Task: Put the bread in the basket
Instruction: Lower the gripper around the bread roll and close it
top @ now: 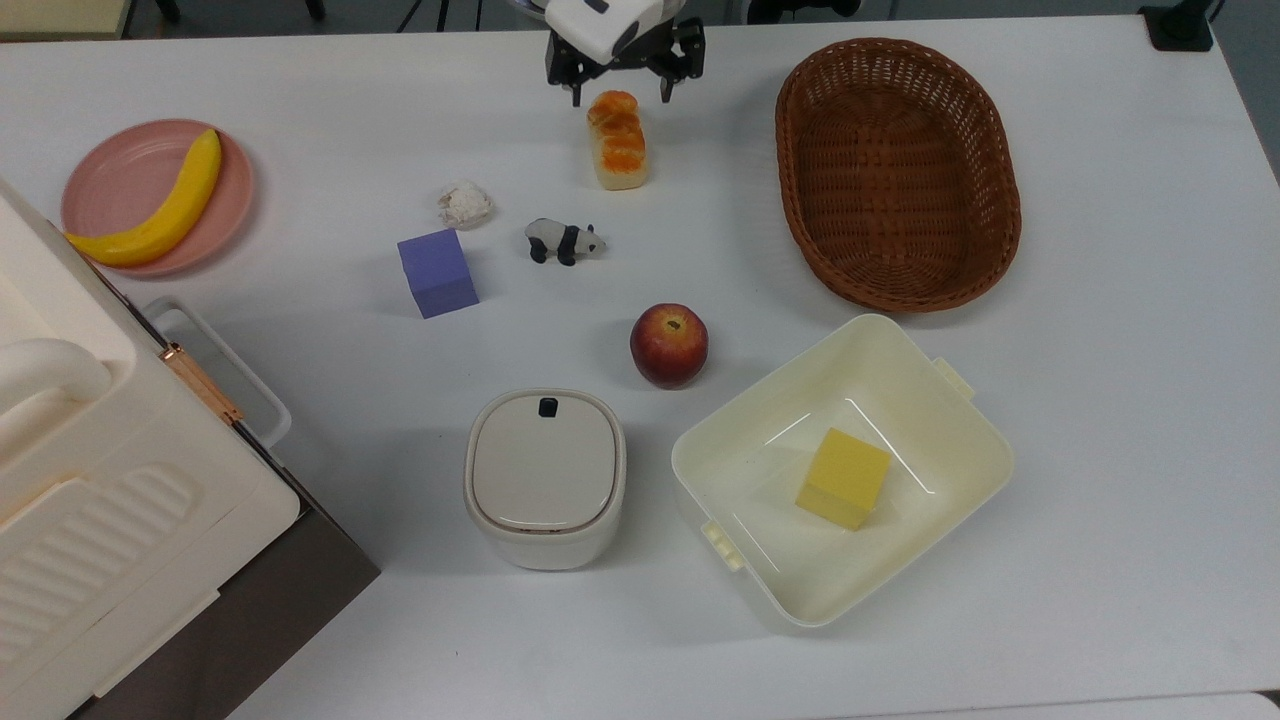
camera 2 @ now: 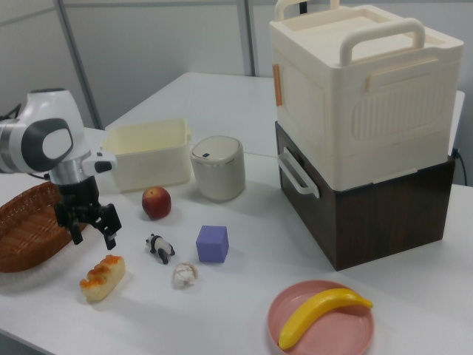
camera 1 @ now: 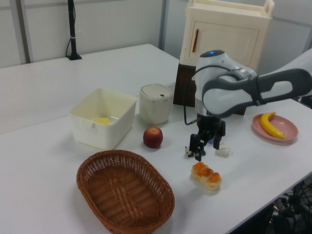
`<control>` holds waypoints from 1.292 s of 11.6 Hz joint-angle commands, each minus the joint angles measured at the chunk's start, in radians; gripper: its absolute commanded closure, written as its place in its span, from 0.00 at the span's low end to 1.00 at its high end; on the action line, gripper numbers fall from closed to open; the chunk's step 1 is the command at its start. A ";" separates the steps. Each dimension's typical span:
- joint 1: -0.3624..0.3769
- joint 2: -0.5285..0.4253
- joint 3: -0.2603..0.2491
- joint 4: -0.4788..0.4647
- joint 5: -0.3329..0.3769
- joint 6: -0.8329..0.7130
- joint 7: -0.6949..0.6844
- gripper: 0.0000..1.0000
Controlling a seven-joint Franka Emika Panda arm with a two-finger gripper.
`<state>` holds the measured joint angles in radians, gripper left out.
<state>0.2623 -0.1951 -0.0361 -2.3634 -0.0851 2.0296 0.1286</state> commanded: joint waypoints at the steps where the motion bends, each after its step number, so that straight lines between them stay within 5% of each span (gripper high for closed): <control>1: -0.020 -0.007 0.027 -0.054 -0.005 0.086 0.003 0.00; 14: -0.034 0.163 0.027 -0.046 -0.062 0.164 0.002 0.00; 15: -0.034 0.164 0.027 -0.046 -0.062 0.162 0.003 0.14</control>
<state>0.2456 -0.0385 -0.0200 -2.4028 -0.1267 2.1730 0.1289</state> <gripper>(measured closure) 0.000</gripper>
